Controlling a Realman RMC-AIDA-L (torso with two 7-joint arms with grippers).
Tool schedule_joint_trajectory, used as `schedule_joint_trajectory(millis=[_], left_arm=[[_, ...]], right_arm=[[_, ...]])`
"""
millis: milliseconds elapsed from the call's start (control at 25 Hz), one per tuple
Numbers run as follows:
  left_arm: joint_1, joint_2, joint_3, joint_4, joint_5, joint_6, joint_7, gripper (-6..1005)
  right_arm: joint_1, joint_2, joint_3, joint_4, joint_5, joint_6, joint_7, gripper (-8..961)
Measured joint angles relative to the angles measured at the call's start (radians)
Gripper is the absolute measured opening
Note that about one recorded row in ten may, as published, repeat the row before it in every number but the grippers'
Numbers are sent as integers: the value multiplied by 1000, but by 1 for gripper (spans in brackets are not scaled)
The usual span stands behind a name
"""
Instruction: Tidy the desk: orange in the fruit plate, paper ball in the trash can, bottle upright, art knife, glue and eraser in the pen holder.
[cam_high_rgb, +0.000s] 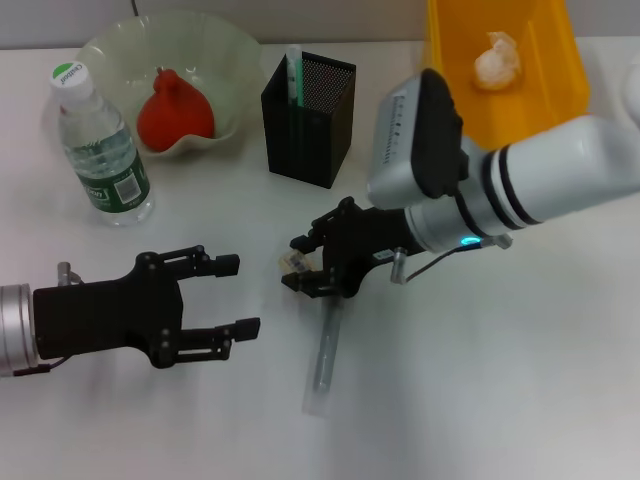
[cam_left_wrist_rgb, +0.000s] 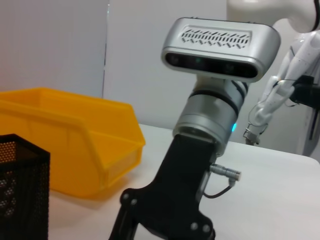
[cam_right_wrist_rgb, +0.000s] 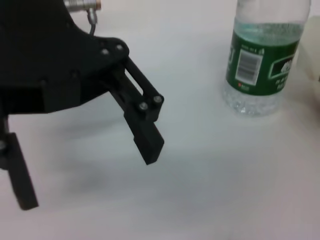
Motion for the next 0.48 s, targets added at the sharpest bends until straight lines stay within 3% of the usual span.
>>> schedule_joint_trajectory(millis=[280, 480], left_arm=[[11, 0, -36, 0, -1, -1, 7, 786], [14, 0, -45, 0, -1, -1, 3, 786]], right_arm=[[-79, -1, 65, -47, 33, -29, -54, 440], [-139, -3, 120, -54, 148, -84, -190, 436]])
